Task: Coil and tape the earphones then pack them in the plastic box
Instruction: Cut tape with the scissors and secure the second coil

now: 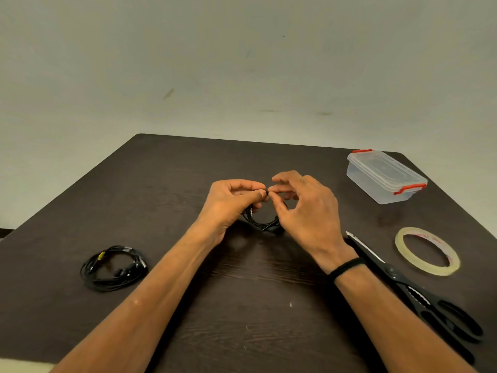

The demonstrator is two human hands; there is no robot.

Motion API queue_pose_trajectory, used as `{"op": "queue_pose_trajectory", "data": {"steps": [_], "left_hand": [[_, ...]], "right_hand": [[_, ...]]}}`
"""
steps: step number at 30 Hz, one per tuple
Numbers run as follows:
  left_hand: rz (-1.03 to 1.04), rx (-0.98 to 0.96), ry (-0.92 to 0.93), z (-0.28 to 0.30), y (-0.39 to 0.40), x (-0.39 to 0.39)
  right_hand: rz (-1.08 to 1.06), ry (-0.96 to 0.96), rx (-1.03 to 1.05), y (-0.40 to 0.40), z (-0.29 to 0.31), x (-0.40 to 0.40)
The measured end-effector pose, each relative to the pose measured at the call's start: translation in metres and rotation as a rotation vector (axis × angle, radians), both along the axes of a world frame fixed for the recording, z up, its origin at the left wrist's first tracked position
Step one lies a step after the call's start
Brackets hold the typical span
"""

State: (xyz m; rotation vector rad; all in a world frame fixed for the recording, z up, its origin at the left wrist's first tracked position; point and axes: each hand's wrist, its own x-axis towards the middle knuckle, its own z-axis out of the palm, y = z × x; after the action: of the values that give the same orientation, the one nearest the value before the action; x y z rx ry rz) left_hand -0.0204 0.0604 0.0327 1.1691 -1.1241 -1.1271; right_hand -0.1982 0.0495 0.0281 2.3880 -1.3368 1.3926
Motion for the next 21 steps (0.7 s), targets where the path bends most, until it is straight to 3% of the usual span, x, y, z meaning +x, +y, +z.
{"op": "queue_pose_trajectory", "data": {"steps": [12, 17, 21], "left_hand": [[0.101, 0.087, 0.26, 0.0027, 0.0013, -0.0053], [0.113, 0.063, 0.235, 0.0049, 0.0009, 0.0], [0.101, 0.046, 0.18, 0.0069, 0.0021, 0.0]], "right_hand": [[-0.074, 0.171, -0.266, 0.0007, -0.0048, 0.0027], [0.075, -0.075, -0.245, -0.0061, -0.0076, -0.0008], [0.044, -0.28, -0.133, -0.0031, -0.0022, 0.0003]]}}
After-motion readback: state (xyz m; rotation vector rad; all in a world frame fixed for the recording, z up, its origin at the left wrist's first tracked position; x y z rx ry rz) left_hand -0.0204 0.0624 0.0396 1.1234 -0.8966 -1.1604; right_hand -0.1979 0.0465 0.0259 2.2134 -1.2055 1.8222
